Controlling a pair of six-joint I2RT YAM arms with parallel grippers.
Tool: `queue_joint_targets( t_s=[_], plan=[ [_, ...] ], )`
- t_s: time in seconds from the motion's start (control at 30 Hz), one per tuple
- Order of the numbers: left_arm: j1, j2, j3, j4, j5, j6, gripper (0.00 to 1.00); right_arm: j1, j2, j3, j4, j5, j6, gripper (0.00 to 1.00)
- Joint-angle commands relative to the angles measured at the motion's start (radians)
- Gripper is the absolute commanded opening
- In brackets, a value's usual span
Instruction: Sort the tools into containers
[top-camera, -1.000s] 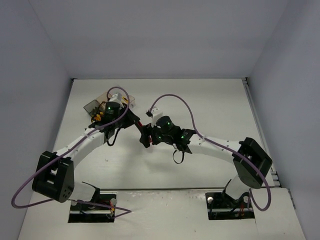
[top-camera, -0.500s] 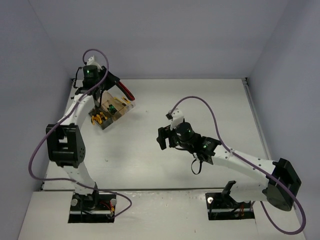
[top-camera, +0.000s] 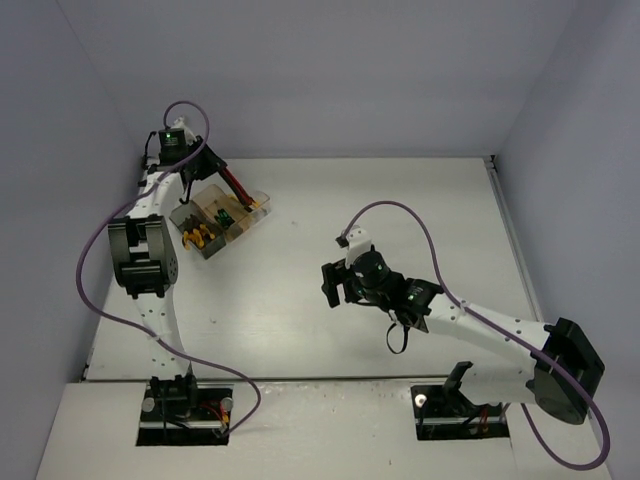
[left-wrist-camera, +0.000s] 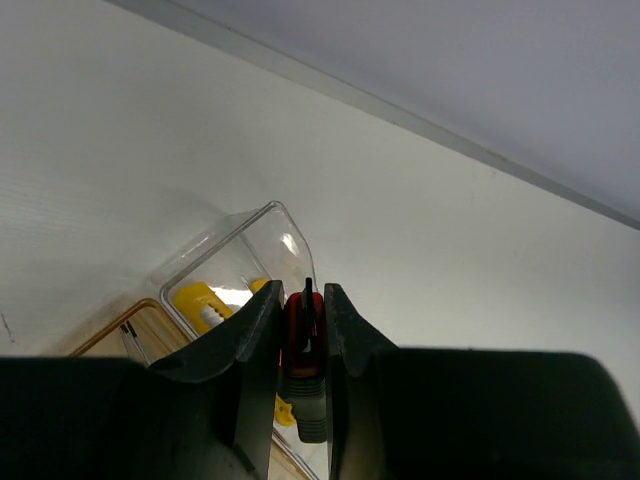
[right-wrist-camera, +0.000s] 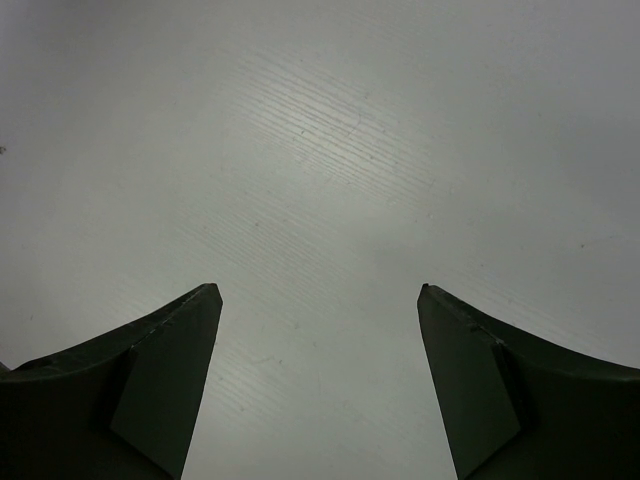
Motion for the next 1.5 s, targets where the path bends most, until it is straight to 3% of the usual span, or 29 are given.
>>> queue_joint_targets(
  t_s=[0.0, 0.17, 0.27, 0.37, 0.53, 0.83, 1.0, 1.23, 1.47],
  plan=[
    [-0.011, 0.016, 0.062, 0.062, 0.099, 0.009, 0.03, -0.007, 0.013, 0.012, 0.037, 0.022, 0.004, 0.77],
    [-0.029, 0.025, 0.044, 0.085, 0.136, 0.006, 0.18, -0.008, 0.040, 0.021, 0.037, 0.023, 0.010, 0.77],
    [-0.031, -0.001, 0.028, 0.078, 0.118, 0.019, 0.37, -0.007, 0.047, 0.021, 0.037, 0.019, 0.012, 0.77],
    [-0.030, -0.064, 0.014, 0.026, 0.040, 0.069, 0.58, -0.007, 0.033, 0.021, 0.035, 0.028, 0.010, 0.77],
    [-0.030, -0.198, 0.005, -0.094, -0.131, 0.165, 0.73, -0.009, -0.015, 0.027, 0.024, 0.077, 0.004, 0.78],
    [-0.030, -0.621, -0.134, -0.286, -0.386, 0.292, 0.74, -0.018, -0.140, 0.105, -0.103, 0.263, -0.032, 0.82],
    [-0.029, -0.920, -0.311, -0.375, -0.475, 0.337, 0.75, -0.020, -0.254, 0.118, -0.135, 0.372, -0.037, 1.00],
    [-0.028, -1.389, -0.644, -0.453, -0.497, 0.341, 0.79, -0.020, -0.455, 0.083, -0.201, 0.471, -0.028, 1.00],
    [-0.090, -1.608, -0.780, -0.562, -0.512, 0.330, 0.80, -0.020, -0.560, 0.036, -0.222, 0.588, -0.001, 1.00]
  ],
)
